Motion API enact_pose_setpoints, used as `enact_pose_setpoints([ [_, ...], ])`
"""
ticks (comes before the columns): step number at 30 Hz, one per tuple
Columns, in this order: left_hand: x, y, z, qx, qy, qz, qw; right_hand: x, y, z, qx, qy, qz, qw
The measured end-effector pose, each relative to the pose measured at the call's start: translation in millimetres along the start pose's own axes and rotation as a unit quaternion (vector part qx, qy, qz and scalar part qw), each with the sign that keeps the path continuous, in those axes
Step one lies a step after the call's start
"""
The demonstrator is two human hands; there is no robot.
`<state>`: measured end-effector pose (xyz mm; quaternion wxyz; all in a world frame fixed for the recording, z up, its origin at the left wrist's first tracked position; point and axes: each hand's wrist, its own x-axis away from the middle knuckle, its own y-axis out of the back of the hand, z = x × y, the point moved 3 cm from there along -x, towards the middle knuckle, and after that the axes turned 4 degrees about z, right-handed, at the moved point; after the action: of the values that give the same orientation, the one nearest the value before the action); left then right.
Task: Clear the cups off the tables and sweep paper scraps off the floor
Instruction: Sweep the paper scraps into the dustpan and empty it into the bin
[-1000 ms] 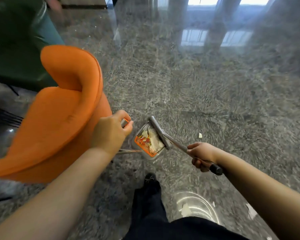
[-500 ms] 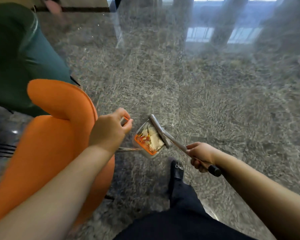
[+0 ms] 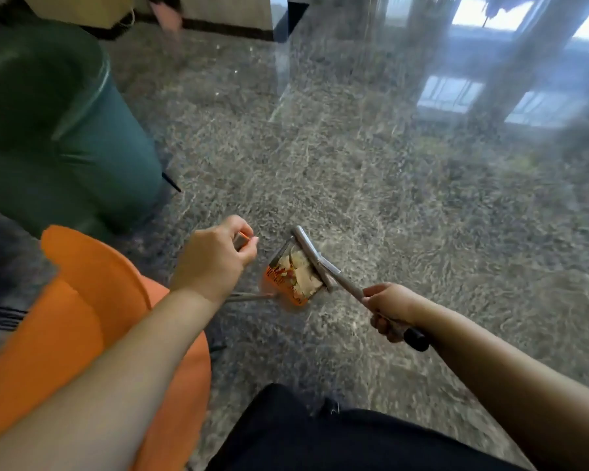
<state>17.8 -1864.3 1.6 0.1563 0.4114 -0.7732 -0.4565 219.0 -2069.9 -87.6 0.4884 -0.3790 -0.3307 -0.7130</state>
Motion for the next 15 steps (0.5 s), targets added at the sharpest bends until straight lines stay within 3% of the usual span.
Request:
enact_pose_setpoints([
  [15,-310,-7,67,0.0,0.007,-0.01,1.0,-176,57,264,0.004,0.01,0.003,1.0],
])
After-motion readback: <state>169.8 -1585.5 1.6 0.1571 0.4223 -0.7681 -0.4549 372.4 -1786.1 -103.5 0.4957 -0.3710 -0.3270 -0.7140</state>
